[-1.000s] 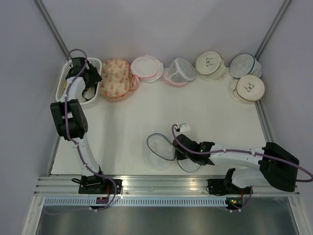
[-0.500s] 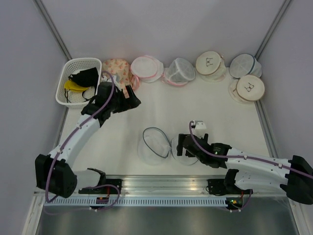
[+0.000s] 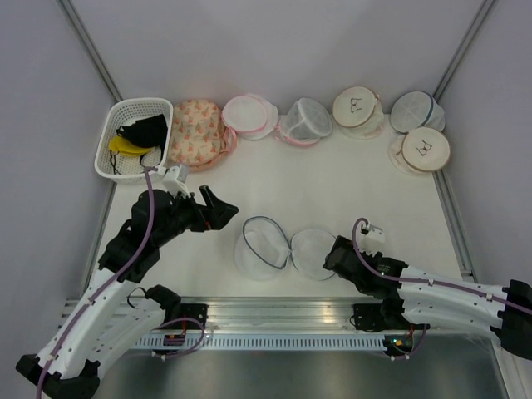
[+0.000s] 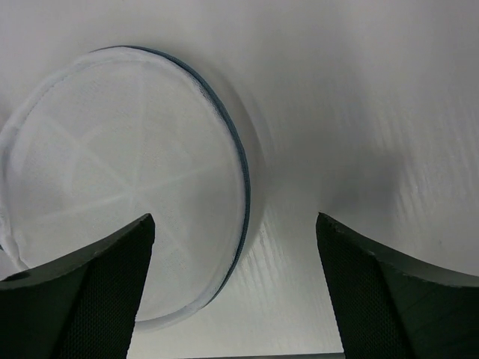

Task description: Unzip the laundry bag and remove the bra

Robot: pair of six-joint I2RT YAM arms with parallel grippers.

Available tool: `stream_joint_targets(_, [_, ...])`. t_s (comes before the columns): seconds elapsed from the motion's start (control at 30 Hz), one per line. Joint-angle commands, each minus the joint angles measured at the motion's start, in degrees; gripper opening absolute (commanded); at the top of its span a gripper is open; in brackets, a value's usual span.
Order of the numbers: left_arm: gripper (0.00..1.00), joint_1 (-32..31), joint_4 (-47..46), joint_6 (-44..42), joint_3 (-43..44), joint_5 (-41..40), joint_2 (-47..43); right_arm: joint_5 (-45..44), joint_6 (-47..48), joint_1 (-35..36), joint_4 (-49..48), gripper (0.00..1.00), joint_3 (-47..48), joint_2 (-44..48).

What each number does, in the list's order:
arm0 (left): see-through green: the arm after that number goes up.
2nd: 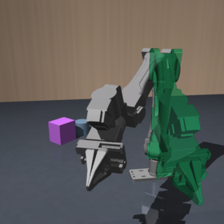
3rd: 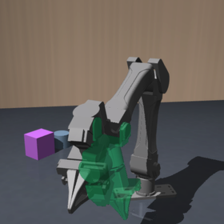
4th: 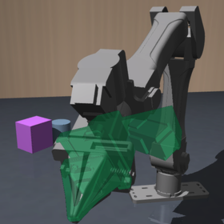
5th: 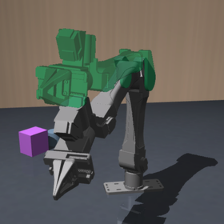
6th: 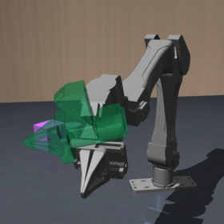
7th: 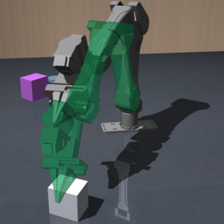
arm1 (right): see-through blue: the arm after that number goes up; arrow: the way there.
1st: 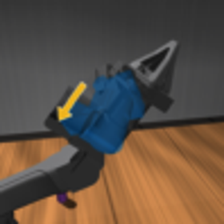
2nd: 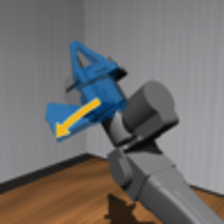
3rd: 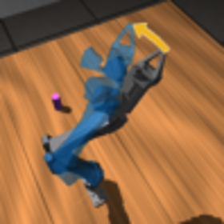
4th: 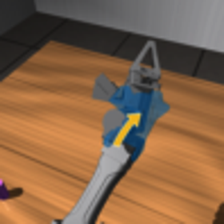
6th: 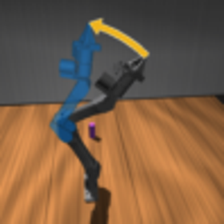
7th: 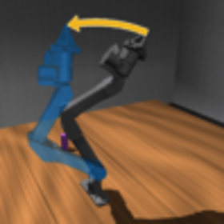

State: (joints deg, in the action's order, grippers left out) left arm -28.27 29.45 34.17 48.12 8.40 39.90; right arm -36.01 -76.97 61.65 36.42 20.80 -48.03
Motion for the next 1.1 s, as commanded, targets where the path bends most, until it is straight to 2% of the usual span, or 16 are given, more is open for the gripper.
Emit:
stream_joint_targets(0.0, [1.00, -0.3, 4.1, 2.4, -1.5, 2.0, -2.6, 1.6, -3.8, 0.1, -7.9, 0.91, -2.3, 1.7])
stream_joint_targets(0.23, [1.00, -0.3, 6.0, 3.0, -4.2, 2.4, -5.8, 2.3, -3.8, 0.1, -12.5, 0.71, -5.1, 4.9])
stream_joint_targets(0.37, [1.00, -0.2, 6.1, 3.0, -5.1, 2.4, -6.9, 2.3, -3.9, 0.1, -15.0, 0.47, -7.4, 5.8])
stream_joint_targets(0.43, [1.00, -0.2, 6.5, 2.9, -5.4, 2.8, -7.0, 2.4, -4.2, 0.1, -16.6, 0.42, -8.5, 5.2])
stream_joint_targets(0.6, [1.00, -0.3, 6.9, 3.0, -6.3, 2.8, -8.3, 3.8, -4.3, 0.1, -20.1, 0.42, -9.5, 2.7])
stream_joint_targets(0.7, [1.00, -0.2, 7.1, 3.0, -6.5, 2.8, -8.4, 3.5, -4.3, 0.1, -22.6, 0.38, -10.1, 0.8])
stream_joint_targets(0.73, [0.99, -0.2, 7.1, 2.9, -6.5, 3.0, -8.5, 3.1, -4.3, 0.1, -24.0, 0.33, -10.3, 0.1])
stream_joint_targets(0.77, [1.00, -0.2, 7.1, 2.9, -6.5, 3.0, -8.5, 2.8, -4.4, 0.1, -24.6, 0.13, -10.5, -0.3])
stream_joint_targets(0.8, [1.00, -0.2, 7.2, 2.7, -6.6, 2.9, -8.5, 2.4, -4.4, 0.1, -25.1, 0.02, -10.4, -0.7])
stream_joint_targets(0.9, [1.00, -0.2, 7.6, 2.2, -6.6, 2.8, -8.5, 0.6, -3.9, 0.1, -23.5, 0.01, -8.5, -1.5])
stream_joint_targets(1.07, [1.00, -0.2, 8.1, 1.8, -6.3, 2.5, -8.4, -7.6, -2.7, 0.1, -9.8, 0.00, -1.0, 2.0])
